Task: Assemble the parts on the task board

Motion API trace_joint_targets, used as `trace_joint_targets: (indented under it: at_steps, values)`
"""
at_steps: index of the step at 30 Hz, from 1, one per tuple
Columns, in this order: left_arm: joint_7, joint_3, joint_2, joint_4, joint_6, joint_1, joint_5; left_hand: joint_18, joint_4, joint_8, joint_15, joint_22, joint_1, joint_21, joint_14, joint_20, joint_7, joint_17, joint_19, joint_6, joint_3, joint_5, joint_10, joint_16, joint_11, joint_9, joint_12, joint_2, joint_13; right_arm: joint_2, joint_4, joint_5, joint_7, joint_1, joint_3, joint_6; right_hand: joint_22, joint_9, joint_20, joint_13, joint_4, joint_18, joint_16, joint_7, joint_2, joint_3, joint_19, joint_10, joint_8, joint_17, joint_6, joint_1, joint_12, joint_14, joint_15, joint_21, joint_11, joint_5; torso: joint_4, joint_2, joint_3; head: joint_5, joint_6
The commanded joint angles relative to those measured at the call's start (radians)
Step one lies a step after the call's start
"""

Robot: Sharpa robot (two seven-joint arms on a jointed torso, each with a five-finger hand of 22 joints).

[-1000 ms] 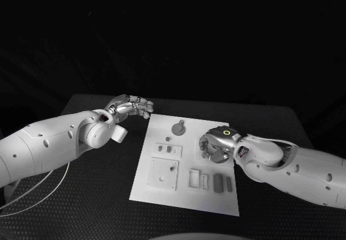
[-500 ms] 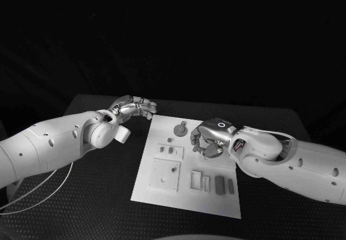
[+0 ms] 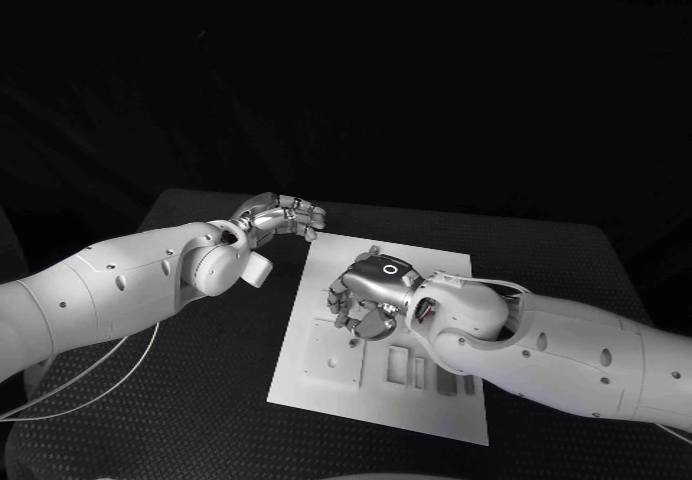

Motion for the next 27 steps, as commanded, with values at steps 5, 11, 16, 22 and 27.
trace_joint_targets:
  at_steps: [5, 11, 16, 22, 27]
  values:
    - [0.003, 0.001, 0.008, -0.003, 0.019, 0.001, 0.033, 0.013, -0.001, 0.006, 0.002, 0.002, -0.004, -0.005, 0.008, 0.002, 0.0, 0.002, 0.008, -0.005, -0.005, -0.002, 0.005, -0.005, 0.003, -0.001, -0.006, 0.007, -0.001, 0.041, -0.029, -0.012, 0.019, -0.016, -0.034, 0.01, 0.012, 0.001, -0.001, 0.02, -0.005, 0.062, 0.004, 0.001, 0.01, 0.003, 0.003, 0.018, 0.003, -0.002, 0.006, 0.001, 0.008, -0.001, -0.008, 0.006, -0.005, 0.002, 0.0028, 0.0, -0.0018, 0.017, -0.01]
    - [0.002, 0.001, 0.009, -0.005, 0.019, 0.001, 0.033, 0.013, -0.001, 0.006, 0.001, 0.002, -0.003, -0.006, 0.008, 0.002, 0.0, 0.003, 0.008, -0.005, -0.005, -0.002, 0.005, -0.006, 0.003, -0.001, -0.006, 0.007, -0.001, 0.066, -0.054, -0.013, 0.021, -0.023, -0.049, 0.016, 0.012, 0.002, -0.002, 0.02, -0.006, 0.062, 0.004, 0.002, 0.011, 0.004, 0.003, 0.018, 0.002, -0.002, 0.006, 0.0, 0.008, -0.001, -0.008, 0.006, -0.005, 0.002, 0.0015, -0.001, -0.0026, 0.021, -0.016]
    - [-0.001, 0.001, 0.012, -0.006, 0.016, 0.001, 0.033, 0.013, -0.001, 0.006, 0.001, 0.002, -0.003, -0.006, 0.008, 0.002, 0.0, 0.004, 0.008, -0.005, -0.005, -0.002, 0.006, -0.006, 0.003, -0.001, -0.006, 0.007, -0.001, 0.079, -0.073, -0.014, 0.027, -0.04, -0.059, 0.021, 0.012, 0.002, -0.002, 0.02, -0.007, 0.062, 0.004, 0.002, 0.012, 0.005, 0.004, 0.018, 0.002, -0.003, 0.005, 0.0, 0.007, -0.001, -0.008, 0.006, -0.005, 0.002, 0.0031, 0.0, -0.0017, 0.023, -0.02]
    - [-0.001, 0.001, 0.012, -0.005, 0.015, 0.002, 0.031, 0.013, -0.001, 0.007, 0.001, 0.003, -0.003, -0.006, 0.008, 0.002, 0.0, 0.005, 0.008, -0.005, -0.005, -0.002, 0.006, -0.007, 0.003, -0.001, -0.006, 0.007, -0.001, 0.083, -0.086, -0.028, 0.028, -0.049, -0.062, 0.022, 0.011, 0.002, -0.002, 0.02, -0.008, 0.062, 0.004, 0.002, 0.012, 0.006, 0.004, 0.017, 0.002, -0.004, 0.005, -0.001, 0.007, -0.001, -0.008, 0.006, -0.004, 0.002, 0.0035, -0.001, -0.002, 0.021, -0.023]
    - [-0.001, 0.001, 0.015, -0.004, 0.018, 0.002, 0.031, 0.013, -0.001, 0.007, 0.001, 0.003, -0.003, -0.006, 0.008, 0.002, 0.0, 0.005, 0.008, -0.005, -0.005, -0.002, 0.006, -0.007, 0.003, -0.001, -0.006, 0.006, -0.001, 0.087, -0.09, -0.028, 0.029, -0.053, -0.065, 0.024, 0.011, 0.002, -0.002, 0.02, -0.009, 0.062, 0.004, 0.002, 0.012, 0.006, 0.004, 0.017, 0.002, -0.004, 0.005, -0.001, 0.007, -0.002, -0.008, 0.006, -0.004, 0.002, 0.0008, 0.0, -0.0018, 0.025, -0.026]
